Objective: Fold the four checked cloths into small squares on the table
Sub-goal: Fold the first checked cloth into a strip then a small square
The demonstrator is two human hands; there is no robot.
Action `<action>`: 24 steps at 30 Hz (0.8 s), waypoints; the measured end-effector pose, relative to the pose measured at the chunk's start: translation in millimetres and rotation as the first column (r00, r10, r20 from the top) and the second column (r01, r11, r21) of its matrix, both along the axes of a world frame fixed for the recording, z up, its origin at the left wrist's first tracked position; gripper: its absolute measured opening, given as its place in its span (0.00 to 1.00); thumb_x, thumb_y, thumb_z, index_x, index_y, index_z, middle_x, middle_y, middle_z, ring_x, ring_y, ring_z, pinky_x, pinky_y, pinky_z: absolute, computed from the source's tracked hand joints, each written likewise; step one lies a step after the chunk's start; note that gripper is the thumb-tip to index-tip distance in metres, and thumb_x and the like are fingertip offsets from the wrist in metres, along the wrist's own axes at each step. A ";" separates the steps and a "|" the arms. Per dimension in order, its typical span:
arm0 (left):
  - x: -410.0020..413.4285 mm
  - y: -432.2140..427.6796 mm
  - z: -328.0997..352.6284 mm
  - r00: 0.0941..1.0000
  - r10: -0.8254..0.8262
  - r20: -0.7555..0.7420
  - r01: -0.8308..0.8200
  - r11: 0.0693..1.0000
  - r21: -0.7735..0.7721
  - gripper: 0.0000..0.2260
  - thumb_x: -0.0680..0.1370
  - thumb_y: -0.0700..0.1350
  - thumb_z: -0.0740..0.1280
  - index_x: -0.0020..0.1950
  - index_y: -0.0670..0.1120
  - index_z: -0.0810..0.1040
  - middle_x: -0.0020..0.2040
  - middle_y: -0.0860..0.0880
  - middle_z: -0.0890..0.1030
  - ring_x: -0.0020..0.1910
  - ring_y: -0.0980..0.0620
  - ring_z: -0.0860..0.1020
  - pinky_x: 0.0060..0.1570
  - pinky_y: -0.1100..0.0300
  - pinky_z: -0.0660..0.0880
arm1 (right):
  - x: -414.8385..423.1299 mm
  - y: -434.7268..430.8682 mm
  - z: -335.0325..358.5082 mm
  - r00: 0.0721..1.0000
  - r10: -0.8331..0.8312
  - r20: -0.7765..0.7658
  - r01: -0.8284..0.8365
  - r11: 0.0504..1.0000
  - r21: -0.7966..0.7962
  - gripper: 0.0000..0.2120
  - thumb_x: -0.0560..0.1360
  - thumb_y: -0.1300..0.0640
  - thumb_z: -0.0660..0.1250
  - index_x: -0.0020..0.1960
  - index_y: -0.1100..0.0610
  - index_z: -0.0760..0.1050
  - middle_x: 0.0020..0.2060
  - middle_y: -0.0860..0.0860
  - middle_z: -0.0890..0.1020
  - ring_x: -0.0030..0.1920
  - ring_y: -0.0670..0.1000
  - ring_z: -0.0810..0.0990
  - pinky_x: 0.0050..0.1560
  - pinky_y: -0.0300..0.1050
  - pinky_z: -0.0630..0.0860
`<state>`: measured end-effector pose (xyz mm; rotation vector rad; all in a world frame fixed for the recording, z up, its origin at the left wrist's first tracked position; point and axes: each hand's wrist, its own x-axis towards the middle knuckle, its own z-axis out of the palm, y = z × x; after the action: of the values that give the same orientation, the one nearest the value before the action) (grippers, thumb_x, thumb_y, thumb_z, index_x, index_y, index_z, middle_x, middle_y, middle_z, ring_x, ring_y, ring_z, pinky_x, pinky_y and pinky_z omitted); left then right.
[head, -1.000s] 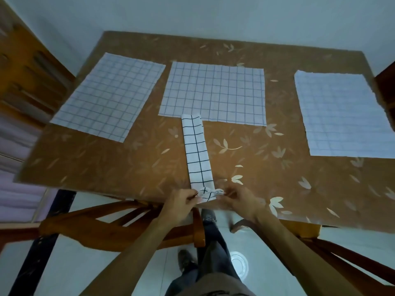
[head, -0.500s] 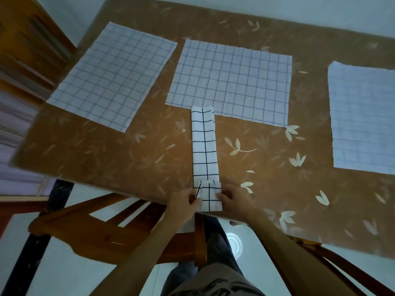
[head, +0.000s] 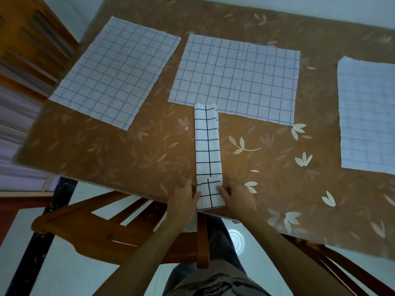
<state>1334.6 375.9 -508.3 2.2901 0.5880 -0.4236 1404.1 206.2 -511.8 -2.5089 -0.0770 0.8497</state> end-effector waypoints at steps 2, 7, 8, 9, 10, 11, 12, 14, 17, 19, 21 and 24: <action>-0.8 -3.3 1.8 0.999 -0.020 0.038 0.017 0.997 0.075 0.08 0.81 0.53 0.64 0.57 0.51 0.71 0.46 0.53 0.80 0.42 0.57 0.80 0.44 0.58 0.81 | -6.7 1.9 3.0 0.994 -0.042 0.096 0.042 0.999 0.003 0.14 0.79 0.42 0.62 0.54 0.52 0.73 0.47 0.49 0.81 0.44 0.49 0.81 0.42 0.45 0.81; -3.2 0.2 -5.5 0.971 -0.216 0.097 0.194 0.960 0.202 0.08 0.83 0.52 0.60 0.57 0.50 0.72 0.49 0.52 0.75 0.41 0.57 0.75 0.41 0.64 0.74 | -30.9 4.4 -8.3 0.747 0.390 0.539 -0.392 0.912 -0.116 0.24 0.72 0.53 0.74 0.65 0.53 0.72 0.66 0.54 0.75 0.65 0.55 0.76 0.62 0.53 0.74; -3.7 1.5 -8.6 0.958 -0.262 0.120 0.231 0.947 0.224 0.08 0.83 0.52 0.60 0.57 0.49 0.73 0.50 0.52 0.75 0.41 0.58 0.74 0.40 0.65 0.72 | -35.0 3.7 -14.9 0.685 0.482 0.547 -0.479 0.863 -0.161 0.28 0.69 0.54 0.76 0.67 0.54 0.72 0.70 0.55 0.73 0.69 0.56 0.73 0.65 0.54 0.71; -3.5 2.8 -11.7 0.944 -0.298 0.139 0.260 0.936 0.238 0.09 0.83 0.51 0.60 0.58 0.48 0.74 0.51 0.51 0.76 0.41 0.58 0.74 0.39 0.66 0.71 | -38.0 2.8 -21.8 0.649 0.541 0.535 -0.534 0.825 -0.187 0.31 0.69 0.54 0.76 0.69 0.55 0.71 0.72 0.55 0.70 0.72 0.56 0.70 0.67 0.53 0.68; -3.7 4.4 -14.2 0.929 -0.337 0.154 0.291 0.921 0.260 0.09 0.83 0.51 0.62 0.58 0.48 0.76 0.53 0.49 0.76 0.43 0.57 0.74 0.39 0.66 0.72 | -40.8 1.5 -27.3 0.639 0.575 0.511 -0.564 0.802 -0.197 0.33 0.70 0.54 0.75 0.72 0.57 0.68 0.74 0.56 0.67 0.74 0.56 0.66 0.69 0.54 0.66; -3.9 6.1 -17.7 0.905 -0.391 0.168 0.330 0.894 0.304 0.09 0.82 0.50 0.65 0.58 0.48 0.77 0.56 0.48 0.76 0.46 0.55 0.76 0.40 0.65 0.74 | -42.7 -0.5 -32.1 0.641 0.595 0.486 -0.578 0.790 -0.205 0.33 0.73 0.53 0.71 0.75 0.58 0.64 0.76 0.56 0.63 0.76 0.56 0.61 0.72 0.55 0.65; -4.0 7.3 -21.2 0.872 -0.451 0.189 0.362 0.856 0.369 0.10 0.79 0.49 0.69 0.58 0.47 0.78 0.59 0.46 0.76 0.51 0.52 0.77 0.42 0.63 0.77 | -44.2 -2.6 -35.2 0.646 0.606 0.463 -0.584 0.784 -0.212 0.32 0.77 0.52 0.66 0.77 0.58 0.60 0.77 0.56 0.59 0.77 0.55 0.57 0.74 0.56 0.63; -3.9 9.5 -24.8 0.784 -0.582 0.218 0.423 0.757 0.498 0.17 0.72 0.46 0.76 0.59 0.44 0.80 0.63 0.41 0.77 0.59 0.44 0.78 0.48 0.55 0.81 | -45.3 -4.8 -37.1 0.666 0.620 0.414 -0.591 0.778 -0.214 0.30 0.80 0.49 0.55 0.79 0.58 0.54 0.79 0.56 0.53 0.79 0.55 0.52 0.75 0.57 0.57; -4.7 13.7 -26.4 0.657 -0.718 0.229 0.508 0.647 0.569 0.22 0.70 0.44 0.78 0.61 0.41 0.80 0.61 0.40 0.80 0.62 0.42 0.79 0.59 0.48 0.78 | -43.8 -5.1 -34.4 0.685 0.632 0.363 -0.597 0.772 -0.219 0.29 0.82 0.47 0.48 0.79 0.58 0.51 0.79 0.55 0.51 0.79 0.55 0.50 0.73 0.57 0.52; -9.6 21.9 -29.9 0.628 -0.752 0.200 0.543 0.607 0.580 0.21 0.75 0.47 0.72 0.66 0.42 0.76 0.66 0.41 0.78 0.66 0.42 0.76 0.65 0.46 0.73 | -40.6 -8.0 -30.9 0.702 0.624 0.344 -0.580 0.781 -0.233 0.30 0.82 0.44 0.46 0.80 0.57 0.51 0.79 0.55 0.50 0.79 0.55 0.47 0.74 0.59 0.51; -16.7 33.2 -30.7 0.637 -0.763 0.113 0.577 0.568 0.587 0.23 0.80 0.51 0.64 0.74 0.46 0.69 0.75 0.43 0.69 0.74 0.43 0.67 0.71 0.43 0.66 | -34.9 -14.0 -28.1 0.715 0.625 0.314 -0.572 0.781 -0.251 0.33 0.82 0.39 0.45 0.80 0.57 0.48 0.80 0.55 0.47 0.79 0.54 0.44 0.77 0.60 0.49; -23.0 43.6 -28.0 0.658 -0.753 0.016 0.620 0.554 0.555 0.27 0.82 0.60 0.52 0.80 0.51 0.57 0.81 0.46 0.57 0.79 0.44 0.57 0.74 0.41 0.58 | -27.4 -24.9 -26.2 0.710 0.646 0.281 -0.593 0.764 -0.255 0.41 0.78 0.29 0.44 0.80 0.57 0.44 0.80 0.54 0.44 0.79 0.53 0.40 0.78 0.58 0.44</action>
<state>1311.6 419.6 -536.3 2.9905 -0.4681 -0.3461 1376.7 181.3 -538.0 -2.7772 -1.0834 0.6284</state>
